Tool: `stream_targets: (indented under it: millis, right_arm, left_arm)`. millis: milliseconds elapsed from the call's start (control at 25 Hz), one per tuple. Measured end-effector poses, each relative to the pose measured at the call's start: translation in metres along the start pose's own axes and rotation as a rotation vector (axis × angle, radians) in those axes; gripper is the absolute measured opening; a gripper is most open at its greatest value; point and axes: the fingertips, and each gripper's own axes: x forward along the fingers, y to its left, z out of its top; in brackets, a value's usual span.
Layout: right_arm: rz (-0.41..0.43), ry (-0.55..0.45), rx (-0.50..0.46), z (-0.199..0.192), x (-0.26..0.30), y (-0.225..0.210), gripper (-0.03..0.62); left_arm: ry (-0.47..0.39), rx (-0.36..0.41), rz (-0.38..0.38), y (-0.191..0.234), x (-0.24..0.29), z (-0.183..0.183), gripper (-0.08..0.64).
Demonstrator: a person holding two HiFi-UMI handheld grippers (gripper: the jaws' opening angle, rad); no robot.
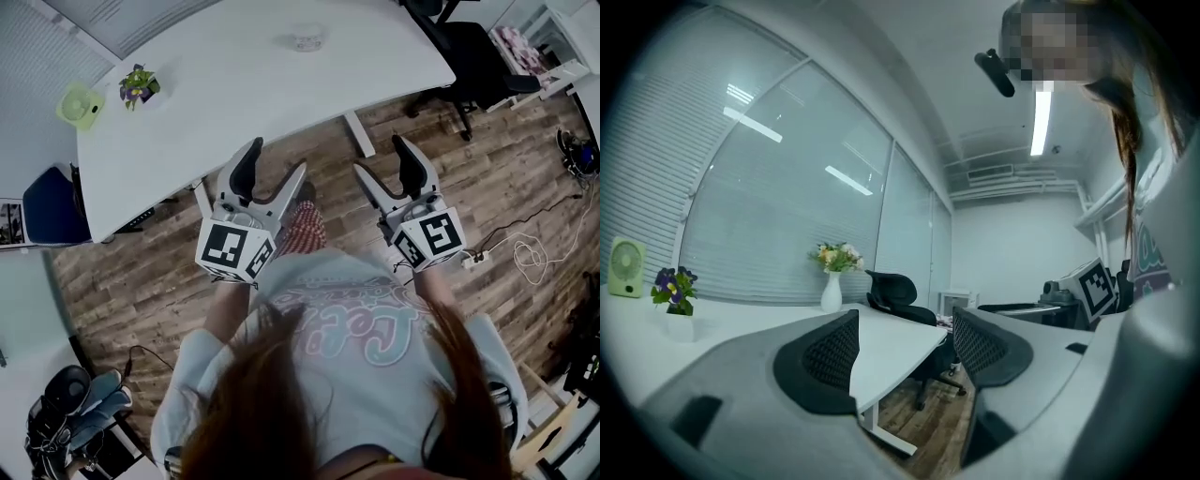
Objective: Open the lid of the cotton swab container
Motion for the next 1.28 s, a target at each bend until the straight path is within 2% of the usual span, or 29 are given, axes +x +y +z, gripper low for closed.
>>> stream_targets:
  millis: [200, 840, 1280]
  right_arm:
    - [-0.014, -0.007, 0.005, 0.006, 0.036, -0.023, 0.331]
    - [-0.076, 0.007, 0.024, 0.018, 0.124, -0.080, 0.331]
    - [-0.073, 0.009, 0.008, 0.029, 0.188, -0.102, 0.331]
  left_arm:
    - [-0.024, -0.005, -0.006, 0.034, 0.034, 0.009, 0.285]
    - [0.011, -0.006, -0.059, 0.106, 0.114, 0.020, 0.285]
    - [0.009, -0.013, -0.068, 0.158, 0.153, 0.029, 0.285]
